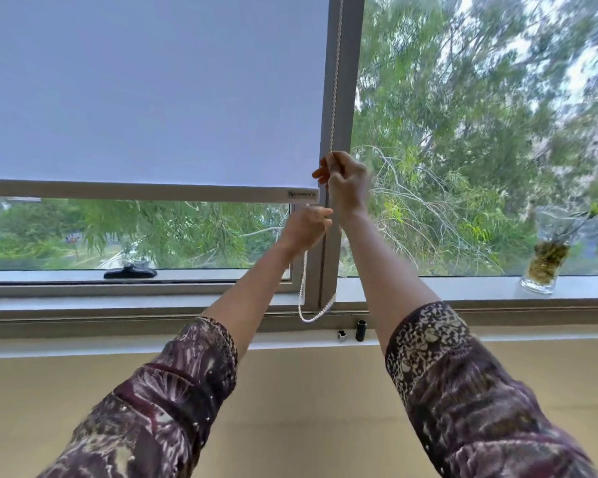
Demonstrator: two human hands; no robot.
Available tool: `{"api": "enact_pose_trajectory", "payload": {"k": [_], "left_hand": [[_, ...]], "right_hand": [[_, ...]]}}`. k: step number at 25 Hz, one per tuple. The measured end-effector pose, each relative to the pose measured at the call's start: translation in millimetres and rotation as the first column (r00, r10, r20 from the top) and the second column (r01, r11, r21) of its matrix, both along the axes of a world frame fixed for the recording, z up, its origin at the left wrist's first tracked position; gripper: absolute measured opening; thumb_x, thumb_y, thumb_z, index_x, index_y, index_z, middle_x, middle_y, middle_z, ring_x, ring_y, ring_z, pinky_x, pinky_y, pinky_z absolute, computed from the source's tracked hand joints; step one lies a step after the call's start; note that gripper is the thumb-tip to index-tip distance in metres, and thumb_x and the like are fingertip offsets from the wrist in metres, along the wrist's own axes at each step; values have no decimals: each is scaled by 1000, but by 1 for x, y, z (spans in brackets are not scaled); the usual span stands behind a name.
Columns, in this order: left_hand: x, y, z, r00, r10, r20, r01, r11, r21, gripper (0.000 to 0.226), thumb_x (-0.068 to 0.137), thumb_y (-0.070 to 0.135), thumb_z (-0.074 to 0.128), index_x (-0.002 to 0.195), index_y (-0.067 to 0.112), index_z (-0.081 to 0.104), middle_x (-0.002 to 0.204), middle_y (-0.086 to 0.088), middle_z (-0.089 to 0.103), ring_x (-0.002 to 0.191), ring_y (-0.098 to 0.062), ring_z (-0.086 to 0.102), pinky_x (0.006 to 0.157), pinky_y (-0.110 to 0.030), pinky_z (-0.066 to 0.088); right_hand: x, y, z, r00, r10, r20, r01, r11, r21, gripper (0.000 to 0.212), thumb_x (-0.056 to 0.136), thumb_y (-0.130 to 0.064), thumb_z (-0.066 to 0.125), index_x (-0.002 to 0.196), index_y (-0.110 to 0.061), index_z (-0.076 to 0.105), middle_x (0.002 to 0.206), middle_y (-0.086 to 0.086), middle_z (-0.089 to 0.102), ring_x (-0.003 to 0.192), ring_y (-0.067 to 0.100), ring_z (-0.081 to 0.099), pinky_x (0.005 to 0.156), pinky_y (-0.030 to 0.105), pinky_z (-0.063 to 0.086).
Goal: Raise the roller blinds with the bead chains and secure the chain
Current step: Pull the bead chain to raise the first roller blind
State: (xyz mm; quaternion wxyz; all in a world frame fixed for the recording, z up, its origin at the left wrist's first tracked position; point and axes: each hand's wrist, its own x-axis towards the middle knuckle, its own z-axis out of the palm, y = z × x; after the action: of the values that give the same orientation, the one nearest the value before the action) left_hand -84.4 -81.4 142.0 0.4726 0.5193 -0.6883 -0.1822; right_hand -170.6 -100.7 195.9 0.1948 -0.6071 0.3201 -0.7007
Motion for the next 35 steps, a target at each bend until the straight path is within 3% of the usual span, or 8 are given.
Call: {"api": "enact_pose_trajectory", "payload": {"k": [3,6,9,13,15,23,29,35], "left_hand": [[7,6,31,972,-32,-234,48,997,61,25,81,1,54,96,4,73,90,-19,71,84,-23,59,71,-33,45],[13,6,50,973,29,-228,-2,993,117,24,86,-1,57,105,1,72,94,-15,74,88,-24,65,65,-26,47],[15,13,65,955,3,-296,2,1000,18,25,88,0,54,107,-1,71,98,-19,73,85,-21,67,52,-12,50],[2,18,87,939,-48,-341,10,994,-113,25,91,4,50,101,2,74,102,-15,75,91,-18,66,84,-31,54],[-2,19,98,924,-43,-380,-5,992,-126,23,94,9,54,101,2,74,102,-15,76,92,-19,67,86,-35,53],[-9,21,141,851,-76,-519,-2,989,-148,24,91,13,64,110,-3,68,105,-15,74,93,-21,71,66,-18,53],[-13,22,180,840,-55,-540,-61,979,-194,20,92,14,63,107,1,69,101,-12,76,82,-14,68,56,-15,47],[-9,18,169,814,-41,-580,-44,990,-131,17,93,8,61,104,0,71,88,-7,74,45,2,63,37,-8,41]], "right_hand": [[-5,-1,-18,997,-73,-32,73,997,12,16,90,-2,55,84,-2,69,70,3,66,66,18,63,63,33,55],[-10,-2,-29,998,-47,-50,47,999,7,17,90,-3,54,82,-3,69,73,10,69,64,23,64,60,32,54],[-11,0,-42,999,10,-44,-8,999,52,17,91,-3,54,88,-7,71,77,10,72,66,20,67,62,29,57],[-5,6,-62,997,77,-1,-76,987,143,15,93,-6,55,96,-5,70,79,9,73,70,14,70,67,25,57],[-1,11,-69,996,86,0,-85,983,161,14,92,-7,57,96,-6,71,77,7,73,65,5,68,64,17,55],[4,30,-93,990,107,-93,-85,973,215,19,93,-9,57,83,-19,70,77,7,73,77,24,71,76,36,59],[-2,35,-131,974,95,-206,-38,964,264,19,92,-8,57,81,-17,70,76,3,72,76,18,71,76,42,59],[-5,34,-145,954,154,-257,-49,927,372,22,95,-11,54,85,-6,72,73,3,73,70,15,70,74,30,58]]}}
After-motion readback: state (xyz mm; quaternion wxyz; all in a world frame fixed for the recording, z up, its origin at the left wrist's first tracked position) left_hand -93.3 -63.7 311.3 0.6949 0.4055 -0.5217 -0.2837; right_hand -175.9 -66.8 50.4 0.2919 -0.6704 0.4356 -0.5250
